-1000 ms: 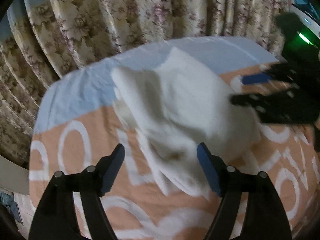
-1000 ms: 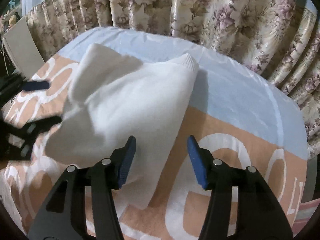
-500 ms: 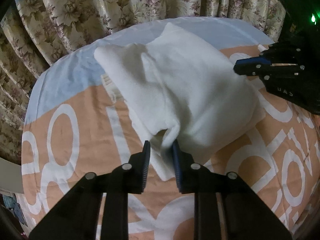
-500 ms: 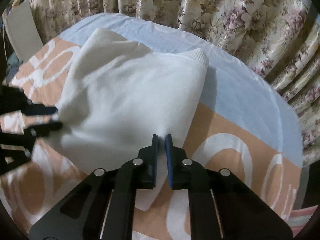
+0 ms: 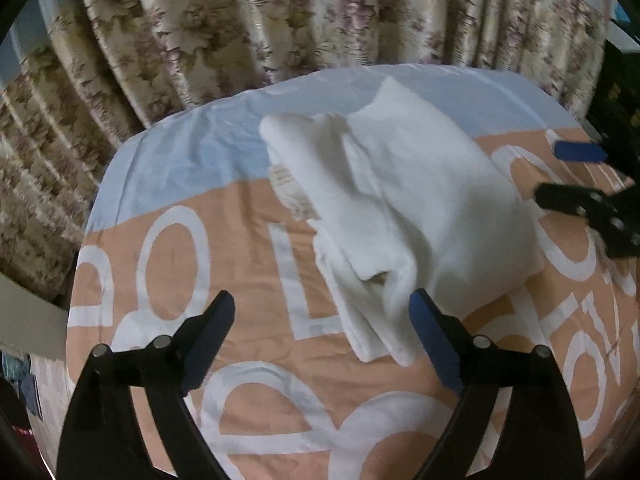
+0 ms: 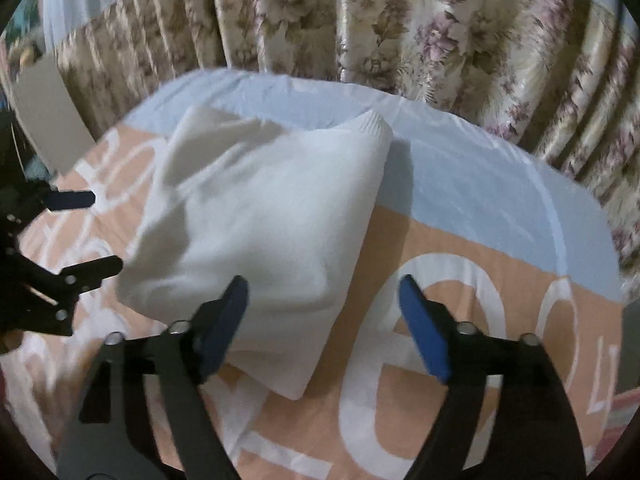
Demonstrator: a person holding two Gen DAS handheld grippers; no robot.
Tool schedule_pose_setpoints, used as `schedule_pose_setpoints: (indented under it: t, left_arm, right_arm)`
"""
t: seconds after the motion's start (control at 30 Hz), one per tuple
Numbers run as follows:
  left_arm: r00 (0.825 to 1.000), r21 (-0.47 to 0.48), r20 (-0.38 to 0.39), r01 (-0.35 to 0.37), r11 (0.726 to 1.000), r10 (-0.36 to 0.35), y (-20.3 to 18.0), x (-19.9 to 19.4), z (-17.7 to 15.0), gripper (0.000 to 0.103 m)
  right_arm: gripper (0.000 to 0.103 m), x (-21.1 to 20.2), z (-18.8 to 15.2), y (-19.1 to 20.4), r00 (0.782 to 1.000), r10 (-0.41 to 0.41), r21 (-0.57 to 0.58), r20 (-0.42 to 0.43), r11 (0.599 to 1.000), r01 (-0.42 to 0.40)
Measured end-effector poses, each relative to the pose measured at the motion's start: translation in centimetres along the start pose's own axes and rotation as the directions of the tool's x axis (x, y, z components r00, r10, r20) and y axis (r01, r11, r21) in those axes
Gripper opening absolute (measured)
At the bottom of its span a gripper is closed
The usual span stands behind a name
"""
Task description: Fold small clothes
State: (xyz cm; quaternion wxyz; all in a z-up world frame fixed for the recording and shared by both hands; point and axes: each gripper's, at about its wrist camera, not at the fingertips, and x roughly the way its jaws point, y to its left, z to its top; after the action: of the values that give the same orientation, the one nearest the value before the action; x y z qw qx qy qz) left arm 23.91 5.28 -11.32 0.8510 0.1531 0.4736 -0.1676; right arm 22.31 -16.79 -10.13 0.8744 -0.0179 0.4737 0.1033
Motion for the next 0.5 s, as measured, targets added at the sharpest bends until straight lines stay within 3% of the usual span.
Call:
schedule_pose_setpoints:
  t: [0.07,0.17,0.23,0.33,0.5]
  left_arm:
    - [1.0,-0.012,0.002,-0.015,1.0,0.015,0.1,-0.1,0.2,0.096]
    - [1.0,-0.017,-0.001,-0.025,1.0,0.025,0.0,0.1,0.4,0.096]
    - [1.0,-0.029,-0.007,-0.029,0.999,0.029,0.1,0.5,0.6,0.096]
    - [1.0,-0.061,-0.022,-0.005,0.998,0.004,0.4,1.4,1.3,0.096]
    - [0.997,-0.102,-0.043,0.062,0.993,-0.067,0.2,3.1,2.2,0.096]
  right_arm:
    - [0.097,-0.3,-0.1,-0.3,1.0,0.021,0.037,0.017,0.999,-0.022]
    - [0.099,-0.7,-0.5,-1.4,0.996,0.065,0.123,0.066,0.99,-0.073]
    - [0.1,-0.6,-0.7,-2.0,0.996,0.042,0.175,0.083,0.983,-0.056]
    - [0.1,0.1,-0.8,-1.8,0.998,-0.028,0.166,0.053,0.986,0.019]
    - [0.1,1.0,-1.1,-2.2,0.999,0.01,0.182,0.051,0.983,-0.019]
